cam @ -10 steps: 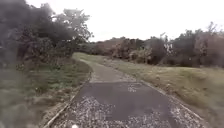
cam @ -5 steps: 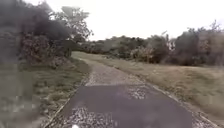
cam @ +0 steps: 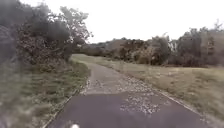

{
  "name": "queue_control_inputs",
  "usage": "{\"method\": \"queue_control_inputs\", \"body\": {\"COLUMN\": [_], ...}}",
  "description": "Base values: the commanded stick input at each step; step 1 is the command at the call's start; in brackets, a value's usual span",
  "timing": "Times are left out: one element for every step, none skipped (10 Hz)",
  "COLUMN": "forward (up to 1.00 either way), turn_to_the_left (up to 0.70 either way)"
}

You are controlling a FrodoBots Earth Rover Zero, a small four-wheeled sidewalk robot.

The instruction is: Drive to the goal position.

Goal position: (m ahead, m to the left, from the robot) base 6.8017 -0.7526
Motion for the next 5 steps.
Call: {"method": "queue_control_inputs", "body": {"forward": [0.85,0.85,0.85,0.85,0.85], "turn_to_the_left": [0.01,0.01,0.01,0.01,0.01]}}
